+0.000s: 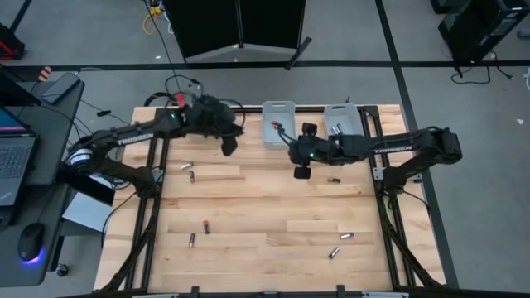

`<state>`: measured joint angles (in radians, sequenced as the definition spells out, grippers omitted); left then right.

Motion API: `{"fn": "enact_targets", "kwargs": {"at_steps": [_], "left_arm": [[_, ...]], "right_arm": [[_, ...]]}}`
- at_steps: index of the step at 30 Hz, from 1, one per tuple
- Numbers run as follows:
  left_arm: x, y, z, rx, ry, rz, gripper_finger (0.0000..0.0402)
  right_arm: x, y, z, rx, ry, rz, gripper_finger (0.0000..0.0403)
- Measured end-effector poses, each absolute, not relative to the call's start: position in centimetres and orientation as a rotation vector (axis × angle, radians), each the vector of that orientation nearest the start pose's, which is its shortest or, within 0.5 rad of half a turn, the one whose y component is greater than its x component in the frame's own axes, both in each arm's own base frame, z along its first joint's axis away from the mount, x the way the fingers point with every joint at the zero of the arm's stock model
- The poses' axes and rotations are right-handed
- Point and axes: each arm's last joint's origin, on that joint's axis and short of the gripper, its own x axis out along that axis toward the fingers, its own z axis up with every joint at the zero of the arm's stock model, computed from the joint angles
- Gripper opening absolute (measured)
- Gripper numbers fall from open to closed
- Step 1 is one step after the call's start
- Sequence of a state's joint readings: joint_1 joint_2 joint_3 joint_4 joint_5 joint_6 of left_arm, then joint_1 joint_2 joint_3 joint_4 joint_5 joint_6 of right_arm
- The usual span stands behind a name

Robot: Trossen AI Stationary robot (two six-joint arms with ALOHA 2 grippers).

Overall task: Sort batteries
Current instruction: Put the bottom right black brown battery into the left bin

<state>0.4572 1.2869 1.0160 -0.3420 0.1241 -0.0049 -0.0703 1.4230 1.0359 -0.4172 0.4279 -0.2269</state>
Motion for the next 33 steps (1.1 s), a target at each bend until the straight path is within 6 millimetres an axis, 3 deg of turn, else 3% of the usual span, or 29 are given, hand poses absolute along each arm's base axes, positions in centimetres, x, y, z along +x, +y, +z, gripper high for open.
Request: {"fn": "enact_targets", "kwargs": {"at_steps": [5,7,12,18,26,33], "left_arm": [[22.5,14.4,30.1,-0.182,0.781,0.459,0.0054],[21.4,15.5,30.1,-0.198,0.821,0.503,0.0054],[19.0,19.0,29.3,-0.262,0.865,0.639,0.0054],[16.9,22.9,25.8,-0.355,1.043,0.727,0.0054],[17.0,26.1,20.6,-0.43,1.208,0.74,0.0054],[17.1,27.4,17.1,-0.466,1.308,0.72,0.0054]], "right_arm": [[28.7,-3.8,22.3,-0.253,0.935,-0.276,0.0036],[28.5,-3.8,21.1,-0.228,0.937,-0.26,0.0012],[28.0,-3.6,19.4,-0.178,0.912,-0.263,0.0028],[27.8,-3.4,19.0,-0.156,0.905,-0.253,0.0008],[27.9,-3.3,19.0,-0.15,0.901,-0.243,0.0014],[27.9,-3.3,19.0,-0.15,0.903,-0.242,0.0013]]}}
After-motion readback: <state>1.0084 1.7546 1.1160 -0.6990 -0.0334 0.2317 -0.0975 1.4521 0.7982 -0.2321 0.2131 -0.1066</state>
